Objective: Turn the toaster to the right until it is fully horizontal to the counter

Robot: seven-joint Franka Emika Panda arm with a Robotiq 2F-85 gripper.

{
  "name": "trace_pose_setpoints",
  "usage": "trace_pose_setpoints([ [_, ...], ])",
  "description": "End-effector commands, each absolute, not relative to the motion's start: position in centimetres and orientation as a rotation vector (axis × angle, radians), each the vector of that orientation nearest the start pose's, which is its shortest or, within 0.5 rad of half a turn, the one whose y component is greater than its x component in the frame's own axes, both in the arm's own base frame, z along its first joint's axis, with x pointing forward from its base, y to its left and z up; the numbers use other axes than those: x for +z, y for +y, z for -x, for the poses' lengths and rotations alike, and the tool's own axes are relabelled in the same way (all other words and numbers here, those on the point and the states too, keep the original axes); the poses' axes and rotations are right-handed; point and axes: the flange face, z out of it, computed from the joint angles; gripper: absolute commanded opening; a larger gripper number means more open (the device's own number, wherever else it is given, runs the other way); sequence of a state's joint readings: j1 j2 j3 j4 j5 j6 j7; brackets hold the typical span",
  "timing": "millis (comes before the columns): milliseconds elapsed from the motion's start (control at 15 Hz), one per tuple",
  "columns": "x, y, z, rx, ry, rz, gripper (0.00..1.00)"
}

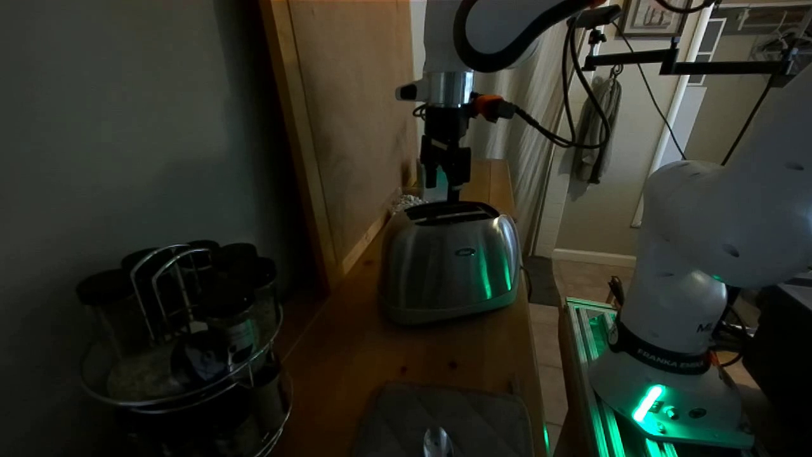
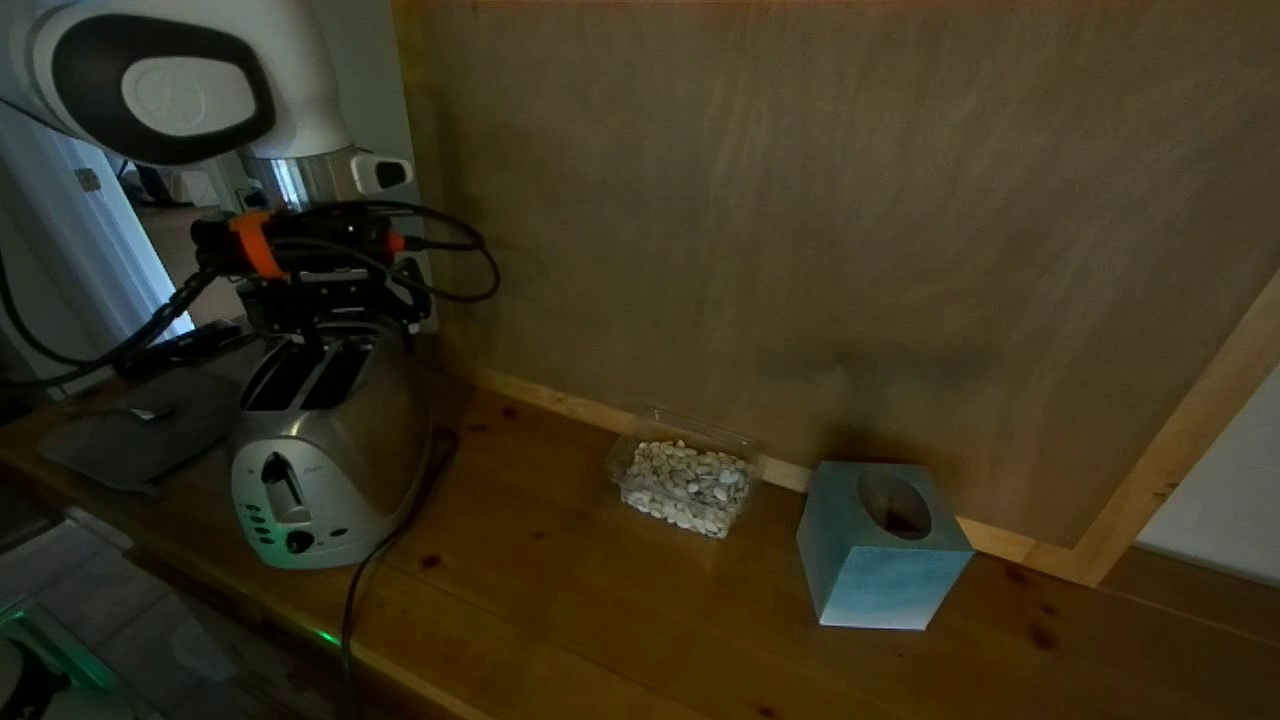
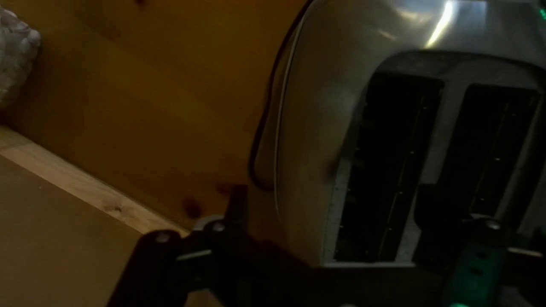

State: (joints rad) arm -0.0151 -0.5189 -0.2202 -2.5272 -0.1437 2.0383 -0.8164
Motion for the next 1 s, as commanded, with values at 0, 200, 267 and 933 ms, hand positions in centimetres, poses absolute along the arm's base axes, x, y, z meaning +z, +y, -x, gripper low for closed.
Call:
trace_pose_setpoints([
  [0, 44.3, -10.7, -37.0, -0.022, -1.021, 2.972, 1.00],
  [200, 43.5, -10.9, -36.8, -0.007, -1.009, 2.962, 1.00],
  [267, 43.3, -10.9, -36.7, -0.002, -1.004, 2.960, 1.00],
  [933, 42.0, -11.0, -36.7, 0.001, -1.015, 2.948, 0.45],
])
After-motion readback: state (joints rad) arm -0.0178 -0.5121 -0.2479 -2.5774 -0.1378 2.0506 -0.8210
